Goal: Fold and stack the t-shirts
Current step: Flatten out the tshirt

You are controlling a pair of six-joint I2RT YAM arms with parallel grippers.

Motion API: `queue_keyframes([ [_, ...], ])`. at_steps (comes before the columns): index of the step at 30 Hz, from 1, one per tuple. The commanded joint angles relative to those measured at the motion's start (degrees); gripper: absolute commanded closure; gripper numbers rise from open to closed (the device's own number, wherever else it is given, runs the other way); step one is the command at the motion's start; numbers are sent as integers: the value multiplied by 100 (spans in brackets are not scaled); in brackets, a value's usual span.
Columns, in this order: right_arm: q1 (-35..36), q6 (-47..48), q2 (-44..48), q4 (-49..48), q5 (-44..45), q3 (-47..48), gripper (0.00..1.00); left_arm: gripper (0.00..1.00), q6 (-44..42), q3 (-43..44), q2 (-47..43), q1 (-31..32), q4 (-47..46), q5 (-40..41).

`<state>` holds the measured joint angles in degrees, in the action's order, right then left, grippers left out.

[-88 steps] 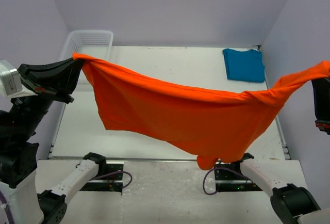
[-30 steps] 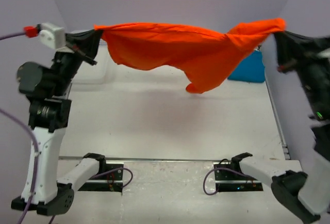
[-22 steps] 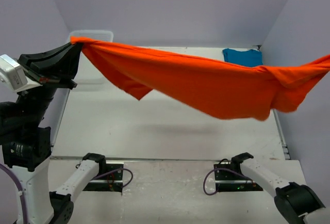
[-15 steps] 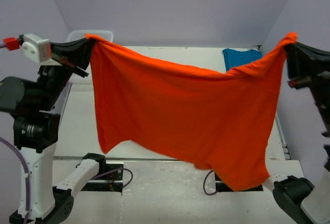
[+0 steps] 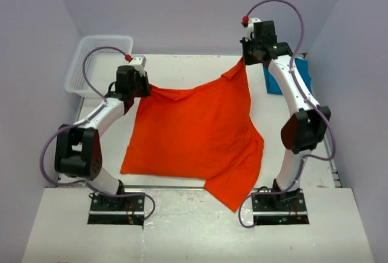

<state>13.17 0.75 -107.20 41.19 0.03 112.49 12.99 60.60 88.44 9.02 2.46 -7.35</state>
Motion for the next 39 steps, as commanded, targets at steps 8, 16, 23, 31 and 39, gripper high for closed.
queue_keyframes([
  [8, -280, 258, -1488, 30, -355, 1847, 100, 100, -7, 136, 1175, -119, -1898, 585],
  [16, -350, 224, -1936, 196, -627, 2278, 100, 100, -139, 418, 1413, -304, -1713, 840],
  [23, -324, 74, -1587, 57, -390, 1840, 100, 100, 167, 128, 773, -348, -2012, 202],
  [31, -306, -31, -435, 354, -135, 2154, 100, 100, 222, 1163, -116, -163, -994, -415],
  [39, -210, -31, 2033, 144, 137, 1224, 100, 100, 335, 1745, -1741, -155, -255, -943],
])
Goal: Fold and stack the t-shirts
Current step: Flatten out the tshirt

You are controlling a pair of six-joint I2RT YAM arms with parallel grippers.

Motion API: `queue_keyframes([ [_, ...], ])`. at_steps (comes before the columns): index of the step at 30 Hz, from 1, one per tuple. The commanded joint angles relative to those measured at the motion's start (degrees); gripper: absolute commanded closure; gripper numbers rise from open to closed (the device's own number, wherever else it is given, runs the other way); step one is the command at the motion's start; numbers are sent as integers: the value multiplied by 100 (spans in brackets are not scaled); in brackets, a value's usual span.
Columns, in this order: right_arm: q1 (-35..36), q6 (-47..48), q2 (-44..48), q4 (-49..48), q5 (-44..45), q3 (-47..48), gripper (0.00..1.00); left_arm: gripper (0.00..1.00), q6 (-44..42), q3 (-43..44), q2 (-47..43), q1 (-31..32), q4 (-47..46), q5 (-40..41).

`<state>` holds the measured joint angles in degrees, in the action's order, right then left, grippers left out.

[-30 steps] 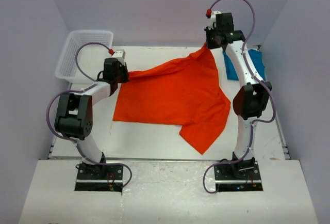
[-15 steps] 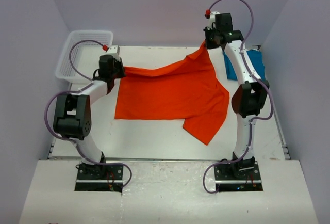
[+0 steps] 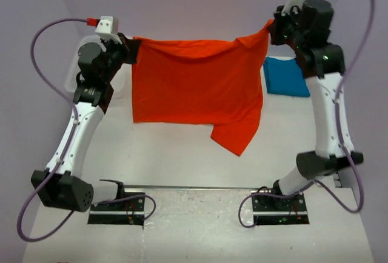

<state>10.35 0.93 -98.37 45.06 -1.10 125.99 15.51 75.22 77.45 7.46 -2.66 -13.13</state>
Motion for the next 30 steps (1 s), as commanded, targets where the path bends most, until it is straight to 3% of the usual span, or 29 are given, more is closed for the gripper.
queue_keyframes([
  [1, 133, -49, 1710, -234, 277, -206, 100, 100, 101, 291, -809, 1, 413, -410],
  [4, 257, -40, 2599, -199, 365, -391, 100, 100, 93, 414, -1354, 1, 818, -498],
  [10, 292, -49, 3017, -68, 146, -155, 100, 100, -126, 836, -1698, 1, 1417, -148],
  [16, 283, -146, 1472, 197, -83, 1251, 100, 100, -214, 1767, -443, 1, 1593, 275],
  [19, 231, -137, 557, 223, -127, 2032, 100, 100, -408, 2766, 732, -17, 1733, 512],
  [22, 239, -137, 169, 83, -162, 1939, 100, 100, -522, 3462, 1393, -70, 1979, 618],
  [30, 178, 118, 19, -15, -153, 1648, 100, 100, -611, 3087, 1221, -70, 1848, 592],
])
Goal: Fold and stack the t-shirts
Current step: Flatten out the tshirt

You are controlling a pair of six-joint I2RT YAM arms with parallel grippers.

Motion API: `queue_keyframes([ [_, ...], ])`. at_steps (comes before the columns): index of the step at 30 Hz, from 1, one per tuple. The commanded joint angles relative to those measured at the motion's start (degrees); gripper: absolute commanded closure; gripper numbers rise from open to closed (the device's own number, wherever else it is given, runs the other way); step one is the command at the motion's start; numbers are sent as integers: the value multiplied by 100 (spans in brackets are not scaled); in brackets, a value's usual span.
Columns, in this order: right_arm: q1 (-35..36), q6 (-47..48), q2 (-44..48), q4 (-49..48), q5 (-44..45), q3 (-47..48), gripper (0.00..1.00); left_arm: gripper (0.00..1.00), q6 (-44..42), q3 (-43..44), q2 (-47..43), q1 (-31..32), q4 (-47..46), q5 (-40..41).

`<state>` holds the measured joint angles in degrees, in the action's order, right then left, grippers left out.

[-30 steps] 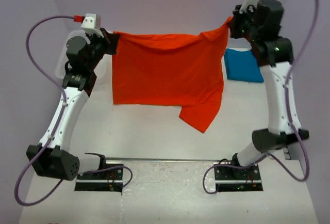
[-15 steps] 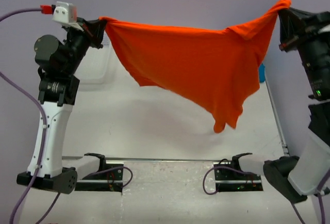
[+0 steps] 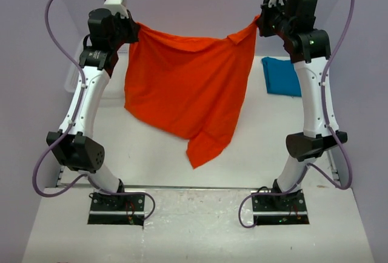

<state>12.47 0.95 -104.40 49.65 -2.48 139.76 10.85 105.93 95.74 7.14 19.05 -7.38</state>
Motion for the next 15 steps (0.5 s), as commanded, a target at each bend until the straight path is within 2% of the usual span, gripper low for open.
queue_keyframes([
  [1, -34, 98, 736, -439, -42, 227, 100, 100, -127, -89, -749, -37, -288, 8],
  [3, -25, 89, 912, -412, -7, 87, 100, 100, -40, -221, -1047, -37, -270, -88],
  [8, 106, 151, 2008, -535, 230, -844, 100, 100, 101, -801, -1839, -28, -244, -395],
  [15, 466, 204, 3197, -342, 503, -1136, 100, 100, 180, -1040, -3104, -28, 133, -800],
])
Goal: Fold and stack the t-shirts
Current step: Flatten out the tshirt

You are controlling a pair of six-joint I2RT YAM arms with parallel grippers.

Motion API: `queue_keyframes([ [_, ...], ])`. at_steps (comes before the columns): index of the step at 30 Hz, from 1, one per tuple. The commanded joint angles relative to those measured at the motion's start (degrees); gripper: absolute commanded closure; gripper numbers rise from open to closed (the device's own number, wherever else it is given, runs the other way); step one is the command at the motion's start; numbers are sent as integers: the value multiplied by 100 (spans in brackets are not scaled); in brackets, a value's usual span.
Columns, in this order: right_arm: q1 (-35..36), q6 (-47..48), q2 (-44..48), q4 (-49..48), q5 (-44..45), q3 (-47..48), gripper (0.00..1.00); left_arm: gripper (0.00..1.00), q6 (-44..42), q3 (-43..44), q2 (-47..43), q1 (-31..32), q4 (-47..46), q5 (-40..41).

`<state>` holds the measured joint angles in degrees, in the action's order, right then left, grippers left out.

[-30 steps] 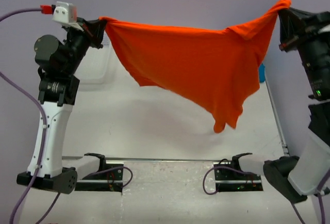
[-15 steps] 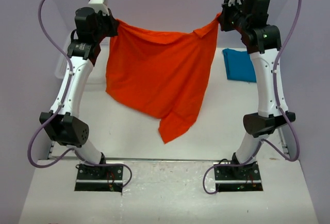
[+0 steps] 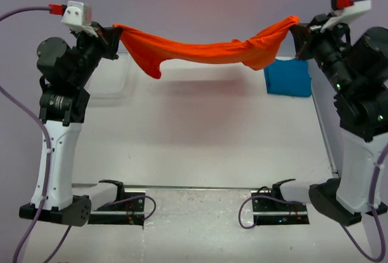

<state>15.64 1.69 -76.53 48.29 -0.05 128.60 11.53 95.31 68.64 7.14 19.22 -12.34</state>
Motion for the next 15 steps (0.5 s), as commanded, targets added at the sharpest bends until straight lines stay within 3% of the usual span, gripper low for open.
queue_keyframes([
  [1, 194, 138, 498, -180, 295, 7, 100, 100, 121, 66, -465, -28, 169, -322],
  [8, 370, 173, 596, -118, 410, 324, 100, 100, 104, 243, -607, -28, 380, -357],
  [15, 370, 305, -220, -206, 533, 386, 100, 100, 130, -327, -45, -28, -23, 64],
])
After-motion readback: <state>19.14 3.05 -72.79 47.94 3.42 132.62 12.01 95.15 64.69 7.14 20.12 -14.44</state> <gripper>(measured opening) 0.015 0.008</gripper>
